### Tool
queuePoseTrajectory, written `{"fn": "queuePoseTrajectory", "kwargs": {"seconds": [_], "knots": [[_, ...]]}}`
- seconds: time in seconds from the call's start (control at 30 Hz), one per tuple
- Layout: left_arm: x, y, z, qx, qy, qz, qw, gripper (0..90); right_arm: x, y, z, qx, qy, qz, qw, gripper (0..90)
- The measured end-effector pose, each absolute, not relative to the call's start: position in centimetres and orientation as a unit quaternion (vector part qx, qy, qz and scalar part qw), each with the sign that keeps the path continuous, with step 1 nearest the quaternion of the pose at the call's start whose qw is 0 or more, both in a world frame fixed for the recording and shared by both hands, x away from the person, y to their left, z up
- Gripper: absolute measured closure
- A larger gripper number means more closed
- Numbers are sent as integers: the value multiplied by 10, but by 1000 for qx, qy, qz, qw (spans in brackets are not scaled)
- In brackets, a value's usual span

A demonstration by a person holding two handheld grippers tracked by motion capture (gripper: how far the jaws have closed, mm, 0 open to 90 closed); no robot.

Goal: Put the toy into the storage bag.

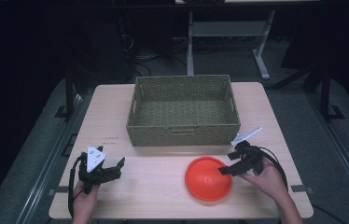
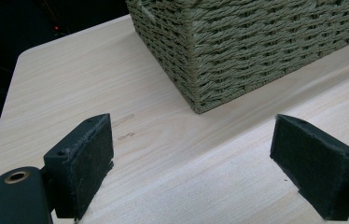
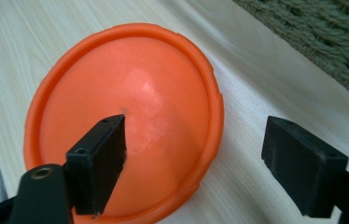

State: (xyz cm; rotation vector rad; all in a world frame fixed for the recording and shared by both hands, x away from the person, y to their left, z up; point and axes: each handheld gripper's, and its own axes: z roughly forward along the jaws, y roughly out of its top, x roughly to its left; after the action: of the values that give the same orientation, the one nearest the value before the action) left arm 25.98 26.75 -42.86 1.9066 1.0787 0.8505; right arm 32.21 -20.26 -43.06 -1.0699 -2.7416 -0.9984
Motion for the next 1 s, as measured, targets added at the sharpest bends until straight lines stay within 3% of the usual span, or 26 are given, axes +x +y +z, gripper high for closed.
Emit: {"fn": "queuePoseTrajectory", "kwargs": {"seconds": [0.43,0.5,0.63,1.0], "knots": [[260,266,-429,752,420,333,382,128,331,-192,-443,-351,-892,-284,28,333],[259,266,-428,753,419,333,383,128,332,-192,-444,-347,-892,-287,29,407],[258,264,-428,754,417,334,383,128,333,-193,-445,-348,-891,-290,32,460],[258,265,-428,752,417,332,387,128,339,-192,-450,-359,-888,-282,51,502]]}}
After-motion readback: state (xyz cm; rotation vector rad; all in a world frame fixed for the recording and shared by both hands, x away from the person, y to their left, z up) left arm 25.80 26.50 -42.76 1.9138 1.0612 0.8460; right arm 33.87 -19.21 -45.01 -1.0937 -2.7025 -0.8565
